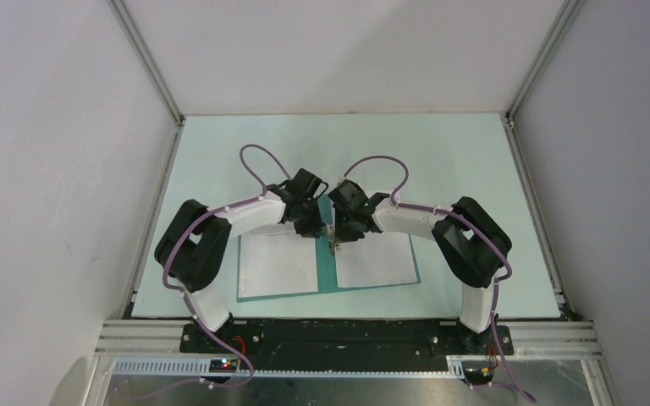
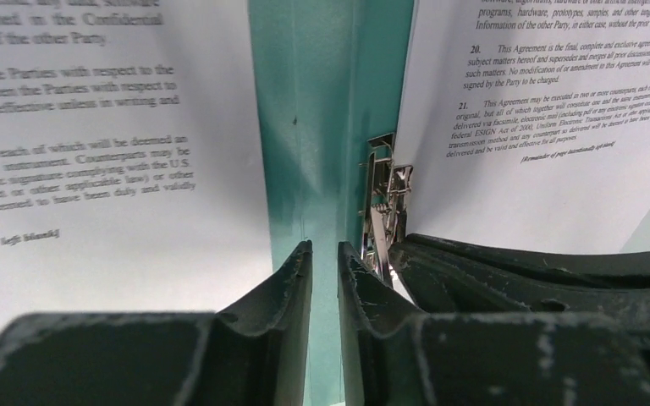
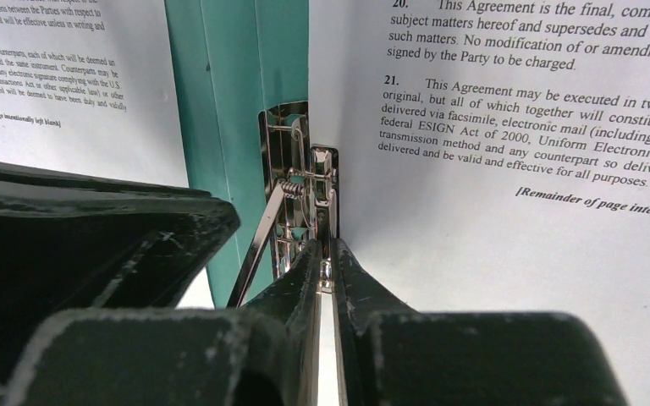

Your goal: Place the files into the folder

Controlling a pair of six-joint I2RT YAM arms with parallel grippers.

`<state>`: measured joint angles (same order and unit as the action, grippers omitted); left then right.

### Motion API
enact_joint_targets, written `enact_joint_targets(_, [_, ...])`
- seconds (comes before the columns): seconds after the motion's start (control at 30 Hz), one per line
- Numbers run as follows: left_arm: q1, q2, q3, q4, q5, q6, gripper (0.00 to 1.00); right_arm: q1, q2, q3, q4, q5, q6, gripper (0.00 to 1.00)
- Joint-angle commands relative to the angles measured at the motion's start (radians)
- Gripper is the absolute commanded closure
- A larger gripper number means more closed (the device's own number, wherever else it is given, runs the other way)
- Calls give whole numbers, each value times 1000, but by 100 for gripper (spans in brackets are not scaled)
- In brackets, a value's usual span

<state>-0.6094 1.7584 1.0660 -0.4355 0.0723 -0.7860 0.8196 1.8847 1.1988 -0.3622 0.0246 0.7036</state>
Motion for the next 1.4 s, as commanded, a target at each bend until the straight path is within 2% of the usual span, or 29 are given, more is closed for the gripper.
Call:
enact_joint_targets(0.0, [21,-74,-1,-6,-14,-1,77,-4,16,-21,-17,23,-3,90])
enact_joint_targets(0.13, [21,-65,25,-7,13,-14,75,-5,15,-22,-17,24,-3,90])
enact_joint_targets(0.33, [21,-19,75,-6,55,-27,64,-5,13,-22,-18,25,-3,90])
enact_joint_targets(0.43, [22,4,85,-4,62,-29,63,-6,13,-21,-17,23,-3,90])
enact_joint_targets(0.57, [22,20,80,-2,66,-26,66,-5,15,-22,-16,23,-1,90])
enact_joint_targets(0.9, [11,40,52,10,67,-20,83,-5,13,-22,-12,20,-2,90])
enact_joint_targets(1.37, [0,59,33,16,46,-28,87,-12,-26,-22,-15,3,-1,88])
